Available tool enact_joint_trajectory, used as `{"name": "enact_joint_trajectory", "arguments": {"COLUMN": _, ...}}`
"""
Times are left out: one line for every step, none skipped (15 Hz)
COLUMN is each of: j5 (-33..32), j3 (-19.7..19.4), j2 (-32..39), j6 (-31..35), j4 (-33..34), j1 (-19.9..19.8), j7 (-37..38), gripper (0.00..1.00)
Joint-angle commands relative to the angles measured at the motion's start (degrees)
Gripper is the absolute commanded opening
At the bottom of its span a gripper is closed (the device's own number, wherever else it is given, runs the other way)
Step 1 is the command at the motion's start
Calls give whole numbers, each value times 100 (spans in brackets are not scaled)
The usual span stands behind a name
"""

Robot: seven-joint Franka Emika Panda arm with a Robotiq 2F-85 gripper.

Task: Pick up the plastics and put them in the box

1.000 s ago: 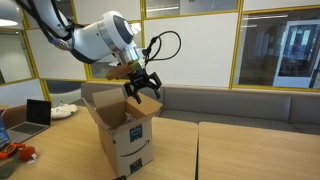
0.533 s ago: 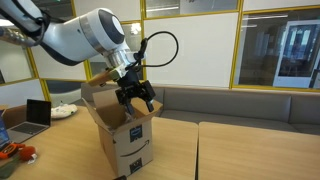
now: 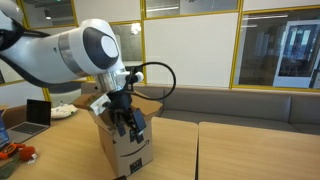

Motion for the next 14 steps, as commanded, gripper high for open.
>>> {"name": "enact_joint_trajectory", "arguments": {"j5": 291, "j3": 105, "j2": -328, "j6": 807, "j4": -752, "j1": -304, "j7": 200, "gripper": 100}}
{"name": "enact_joint_trajectory", "arguments": {"j5": 389, "j3": 87, "j2": -282, "j6": 1047, "j4": -897, "j1": -359, "j7": 197, "gripper": 100}}
{"name": "enact_joint_trajectory", "arguments": {"j5": 502, "j3": 70, "j2": -223, "j6": 1299, "j4": -1023, "j1": -412, "j7": 196, "gripper": 100}}
{"name": "enact_joint_trajectory", "arguments": {"j5": 624, "j3": 56, "j2": -150, "j6": 1559, "j4": -1138, "j1": -462, "j7": 167, "gripper": 100}}
{"name": "enact_joint_trajectory", "arguments": {"j5": 738, "j3": 52, "j2": -91, "j6": 1767, "j4": -1230, "j1": -506, "j7": 131, "gripper": 100}}
{"name": "enact_joint_trajectory", "arguments": {"j5": 903, "j3": 55, "j2": 268, "j6": 1900, "j4": -995, "j1": -525, "j7": 73, "gripper": 100}}
{"name": "enact_joint_trajectory", "arguments": {"j5": 980, "j3": 67, "j2": 347, "j6": 2079, "j4": -1073, "j1": -561, "j7": 76, "gripper": 100}}
{"name": "enact_joint_trajectory", "arguments": {"j5": 1075, "j3": 69, "j2": 457, "j6": 2212, "j4": -1077, "j1": -572, "j7": 63, "gripper": 100}}
{"name": "enact_joint_trajectory", "arguments": {"j5": 1114, "j3": 83, "j2": 596, "j6": 2349, "j4": -1077, "j1": -588, "j7": 99, "gripper": 100}}
{"name": "enact_joint_trajectory", "arguments": {"j5": 1175, "j3": 86, "j2": 743, "j6": 2465, "j4": -1075, "j1": -578, "j7": 97, "gripper": 100}}
{"name": "enact_joint_trajectory", "arguments": {"j5": 1226, "j3": 79, "j2": 891, "j6": 2587, "j4": -1073, "j1": -562, "j7": 93, "gripper": 100}}
{"name": "enact_joint_trajectory", "arguments": {"j5": 1279, "j3": 68, "j2": 1038, "j6": 2699, "j4": -1074, "j1": -535, "j7": 86, "gripper": 100}}
{"name": "enact_joint_trajectory", "arguments": {"j5": 1294, "j3": 66, "j2": 1167, "j6": 2786, "j4": -1073, "j1": -522, "j7": 133, "gripper": 100}}
{"name": "enact_joint_trajectory", "arguments": {"j5": 1382, "j3": 48, "j2": 1292, "j6": 2883, "j4": -1072, "j1": -484, "j7": 112, "gripper": 100}}
